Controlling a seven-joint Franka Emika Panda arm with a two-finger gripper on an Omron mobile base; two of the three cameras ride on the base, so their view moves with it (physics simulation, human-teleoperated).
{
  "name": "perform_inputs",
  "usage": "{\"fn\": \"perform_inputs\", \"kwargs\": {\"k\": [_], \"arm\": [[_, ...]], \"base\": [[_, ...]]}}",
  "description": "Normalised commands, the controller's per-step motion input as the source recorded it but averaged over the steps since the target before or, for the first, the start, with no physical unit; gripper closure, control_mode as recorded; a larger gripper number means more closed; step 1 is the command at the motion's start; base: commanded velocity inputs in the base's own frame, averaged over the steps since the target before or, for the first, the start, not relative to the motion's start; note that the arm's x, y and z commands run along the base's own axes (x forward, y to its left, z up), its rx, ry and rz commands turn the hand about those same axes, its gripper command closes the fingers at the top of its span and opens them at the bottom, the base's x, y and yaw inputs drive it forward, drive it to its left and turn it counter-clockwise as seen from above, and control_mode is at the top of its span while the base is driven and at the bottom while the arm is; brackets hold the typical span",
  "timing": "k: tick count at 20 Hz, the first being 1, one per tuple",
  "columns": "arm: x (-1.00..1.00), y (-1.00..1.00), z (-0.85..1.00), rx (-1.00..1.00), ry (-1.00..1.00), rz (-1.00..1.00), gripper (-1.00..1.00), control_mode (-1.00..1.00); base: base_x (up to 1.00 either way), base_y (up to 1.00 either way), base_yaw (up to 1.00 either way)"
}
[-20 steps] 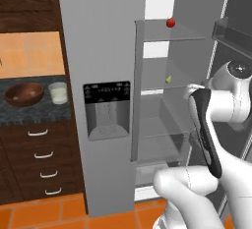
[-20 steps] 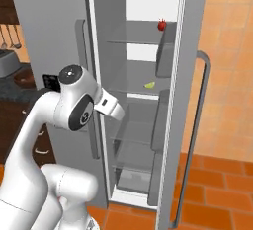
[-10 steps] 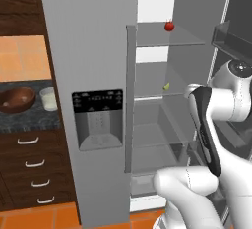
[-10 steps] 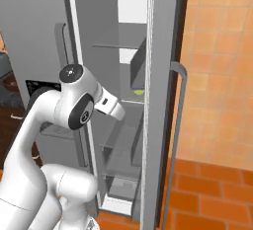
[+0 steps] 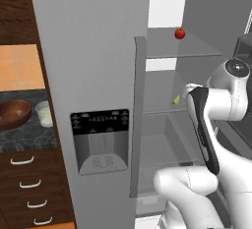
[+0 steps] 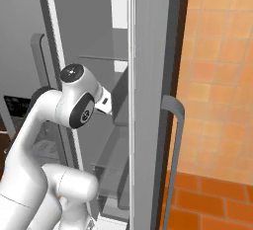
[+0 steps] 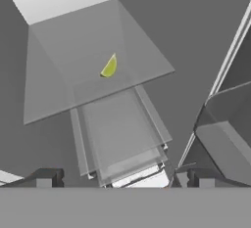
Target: Grab a lemon wedge from the fridge and one ice cube from the ice bowl, and put them in the glass of lemonade.
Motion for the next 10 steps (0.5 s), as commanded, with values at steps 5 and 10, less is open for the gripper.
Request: {"fn": "perform_inputs", "kwargs": {"k": [5,10], "arm": [[0.97,-0.01,-0.54,-0.06,0.03,0.00,-1.00,-1.00],[0.86,-0.19,-0.40,-0.02,0.06,0.02,-1.00,-1.00]], "base": [[0.00,0.00,0.00],[0.00,0.00,0.00]]}}
